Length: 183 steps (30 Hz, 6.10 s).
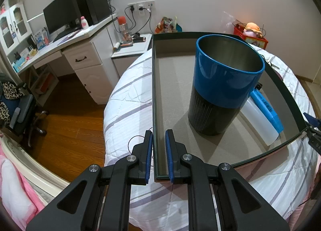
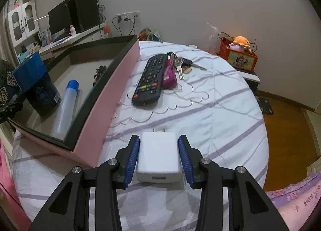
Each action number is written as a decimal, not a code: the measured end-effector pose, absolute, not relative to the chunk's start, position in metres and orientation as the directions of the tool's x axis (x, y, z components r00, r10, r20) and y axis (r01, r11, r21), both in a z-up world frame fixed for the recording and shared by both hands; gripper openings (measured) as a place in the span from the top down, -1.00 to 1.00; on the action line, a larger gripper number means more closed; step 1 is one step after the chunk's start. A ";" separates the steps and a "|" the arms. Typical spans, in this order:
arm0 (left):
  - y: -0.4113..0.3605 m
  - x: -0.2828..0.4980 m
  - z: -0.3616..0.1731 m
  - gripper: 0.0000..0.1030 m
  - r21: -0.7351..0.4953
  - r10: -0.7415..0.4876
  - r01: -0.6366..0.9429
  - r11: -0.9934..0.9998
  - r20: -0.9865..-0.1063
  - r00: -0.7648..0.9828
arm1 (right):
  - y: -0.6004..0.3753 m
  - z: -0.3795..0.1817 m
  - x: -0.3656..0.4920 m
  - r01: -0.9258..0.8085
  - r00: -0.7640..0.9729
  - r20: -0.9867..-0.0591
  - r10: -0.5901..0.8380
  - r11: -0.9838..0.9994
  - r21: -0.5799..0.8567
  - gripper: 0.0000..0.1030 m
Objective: Organize rigid objects
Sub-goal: 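Carry the white charger into the tray and release it with the right gripper, then move the right gripper back over the black TV remote, then grasp the black TV remote with the right gripper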
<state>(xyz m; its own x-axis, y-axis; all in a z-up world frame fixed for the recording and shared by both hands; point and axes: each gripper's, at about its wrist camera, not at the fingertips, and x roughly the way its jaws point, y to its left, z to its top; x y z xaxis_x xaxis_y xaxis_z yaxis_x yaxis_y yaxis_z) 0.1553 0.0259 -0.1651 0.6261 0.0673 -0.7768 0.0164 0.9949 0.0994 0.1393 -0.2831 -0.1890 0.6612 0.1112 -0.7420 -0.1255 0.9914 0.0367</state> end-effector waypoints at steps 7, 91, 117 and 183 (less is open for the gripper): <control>0.026 0.155 -0.165 0.76 0.097 0.065 0.016 0.995 -0.777 0.627 | -0.284 -0.197 0.139 -0.131 0.663 -0.739 0.120 0.990 0.043 0.21; 0.028 0.156 -0.163 0.76 0.084 0.058 0.012 0.996 -0.777 0.627 | -0.305 -0.088 0.139 -0.081 0.835 -0.542 0.097 0.995 0.054 -0.61; 0.028 0.155 -0.164 0.76 0.089 0.063 0.010 0.996 -0.777 0.627 | -0.282 -0.170 0.191 -0.220 0.666 -0.723 0.183 0.975 0.044 -0.62; 0.027 0.153 -0.165 0.76 0.088 0.059 0.015 0.996 -0.780 0.623 | -0.265 -0.193 0.199 -0.310 0.589 -0.799 0.121 0.947 -0.085 0.14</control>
<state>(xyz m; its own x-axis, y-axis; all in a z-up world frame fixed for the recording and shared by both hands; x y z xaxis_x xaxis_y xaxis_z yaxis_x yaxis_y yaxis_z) 0.1531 0.0271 -0.1646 0.6232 0.0590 -0.7798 0.0153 0.9960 0.0875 0.1991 -0.2646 -0.1929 0.5885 0.1212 -0.7993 -0.3099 0.9470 -0.0845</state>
